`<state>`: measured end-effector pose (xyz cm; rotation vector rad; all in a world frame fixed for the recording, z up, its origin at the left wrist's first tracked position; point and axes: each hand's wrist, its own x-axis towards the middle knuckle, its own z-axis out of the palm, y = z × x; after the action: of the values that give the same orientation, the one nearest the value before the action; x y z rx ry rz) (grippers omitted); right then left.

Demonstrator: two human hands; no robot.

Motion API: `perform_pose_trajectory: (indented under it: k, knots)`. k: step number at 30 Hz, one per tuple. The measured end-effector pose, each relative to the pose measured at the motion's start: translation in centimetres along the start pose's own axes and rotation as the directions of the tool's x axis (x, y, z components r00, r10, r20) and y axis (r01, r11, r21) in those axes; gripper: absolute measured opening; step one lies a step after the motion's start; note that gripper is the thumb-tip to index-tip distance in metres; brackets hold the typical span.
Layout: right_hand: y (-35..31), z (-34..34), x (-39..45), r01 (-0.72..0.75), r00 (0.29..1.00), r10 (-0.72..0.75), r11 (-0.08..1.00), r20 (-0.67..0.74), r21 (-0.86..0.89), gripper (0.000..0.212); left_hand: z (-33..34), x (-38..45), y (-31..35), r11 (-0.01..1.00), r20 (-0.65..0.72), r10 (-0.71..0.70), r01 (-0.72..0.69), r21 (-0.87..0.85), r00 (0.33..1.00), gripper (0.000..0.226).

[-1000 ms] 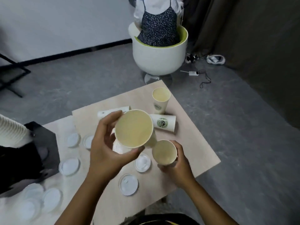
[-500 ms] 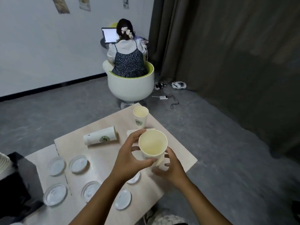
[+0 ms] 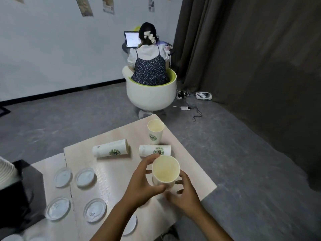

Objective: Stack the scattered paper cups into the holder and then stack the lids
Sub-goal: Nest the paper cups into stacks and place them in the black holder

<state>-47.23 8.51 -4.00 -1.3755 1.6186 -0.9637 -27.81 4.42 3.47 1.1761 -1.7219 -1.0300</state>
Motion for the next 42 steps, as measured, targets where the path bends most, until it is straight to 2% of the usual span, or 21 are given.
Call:
perform_pose_trajectory:
  k: [4,9,13,17,21,26,31,39,42]
  knots:
    - [-0.8,-2.7,1.1,0.074,0.993,-0.07,0.996,0.099,-0.046,0.098,0.0,-0.3,-1.5,0.998,-0.005,-0.056,0.057,0.027,0.998,0.099]
    - [-3.7,-6.4,3.9,0.168,0.968,-0.175,0.984,0.18,0.051,0.093,-1.0,0.5,-1.5,0.992,-0.11,-0.106,0.113,0.063,0.988,0.094]
    - [-5.5,-7.7,10.6,0.195,0.955,-0.225,0.967,0.195,0.163,0.087,-2.5,3.9,-1.7,0.982,-0.232,-0.128,0.155,0.104,0.964,0.086]
    - [-5.2,-6.3,19.8,0.191,0.959,-0.213,0.973,0.187,0.127,0.094,-5.3,7.9,-4.8,0.953,-0.305,-0.162,0.229,0.197,0.939,0.086]
    - [-3.2,-3.6,27.3,0.186,0.95,-0.184,0.982,0.252,0.014,0.105,-8.8,11.3,-9.9,0.875,-0.254,-0.268,0.345,0.338,0.929,0.089]
    - [-0.4,-1.3,31.3,0.215,0.921,-0.195,0.976,0.338,-0.023,0.106,-10.5,14.1,-14.4,0.73,-0.211,-0.38,0.432,0.531,0.901,0.102]
    - [0.6,-0.4,32.3,0.221,0.93,-0.21,0.975,0.302,-0.002,0.094,-9.8,15.3,-18.0,0.668,-0.115,-0.439,0.409,0.621,0.891,0.103]
    - [0.4,0.4,32.8,0.177,0.926,-0.177,0.984,0.333,0.032,0.09,-8.8,18.1,-20.4,0.605,-0.041,-0.415,0.309,0.734,0.909,0.094]
    - [0.1,0.6,32.8,0.205,0.925,-0.198,0.979,0.324,0.014,0.087,-8.4,18.5,-21.0,0.608,-0.061,-0.398,0.313,0.73,0.915,0.089]
